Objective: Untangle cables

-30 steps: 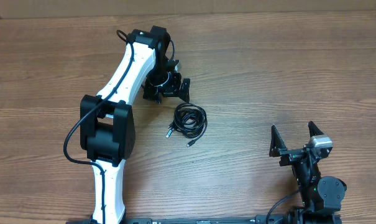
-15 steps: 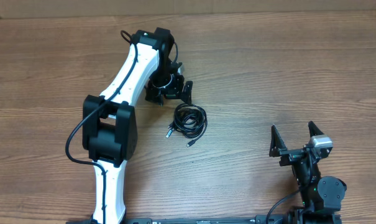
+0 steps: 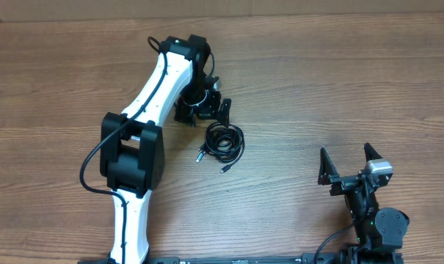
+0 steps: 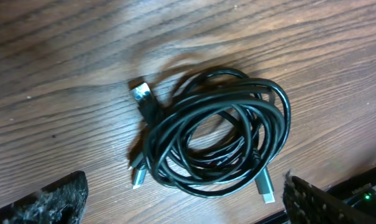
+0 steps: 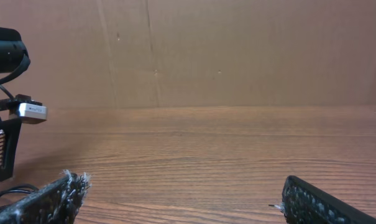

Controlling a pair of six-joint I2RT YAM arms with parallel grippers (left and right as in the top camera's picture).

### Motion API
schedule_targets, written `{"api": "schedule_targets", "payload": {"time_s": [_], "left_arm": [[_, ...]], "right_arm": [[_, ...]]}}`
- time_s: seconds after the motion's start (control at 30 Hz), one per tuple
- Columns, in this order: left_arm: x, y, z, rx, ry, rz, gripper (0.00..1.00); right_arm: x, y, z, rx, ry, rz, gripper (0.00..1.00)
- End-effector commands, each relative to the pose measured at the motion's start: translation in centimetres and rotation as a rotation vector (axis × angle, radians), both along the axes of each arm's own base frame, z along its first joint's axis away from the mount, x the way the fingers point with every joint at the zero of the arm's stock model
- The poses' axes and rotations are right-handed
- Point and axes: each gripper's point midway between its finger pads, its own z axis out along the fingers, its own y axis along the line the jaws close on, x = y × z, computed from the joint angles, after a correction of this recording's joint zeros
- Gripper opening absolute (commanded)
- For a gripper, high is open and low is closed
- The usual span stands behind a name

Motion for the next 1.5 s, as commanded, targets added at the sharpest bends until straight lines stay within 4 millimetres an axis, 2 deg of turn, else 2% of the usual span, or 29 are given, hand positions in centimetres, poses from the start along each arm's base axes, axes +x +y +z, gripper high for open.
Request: {"api": "schedule_targets", "payload": {"time_s": [0.0, 0.4, 0.9, 1.47], "left_arm": [[0.0, -0.7, -0.3, -0.003, -0.001, -0.022, 1.0], [0.2, -0.9, -0.3, -0.007, -0.013, -0.026, 1.0], [1.5, -1.4, -0.4, -0.022, -0.063, -0.008, 1.0], [1.2, -1.3, -0.4, -0.018, -0.051, -0.008, 1.0]], "right_arm": [[0.0, 0.0, -0.2, 0.003, -0.001, -0.005, 1.0], [0.0, 0.0, -0.2, 0.003, -0.001, -0.005, 1.0], [0.0, 0.0, -0.2, 0.003, -0.001, -0.004, 1.0], [0.0, 0.0, -0.2, 0.003, -0.001, -0.004, 1.0]]}}
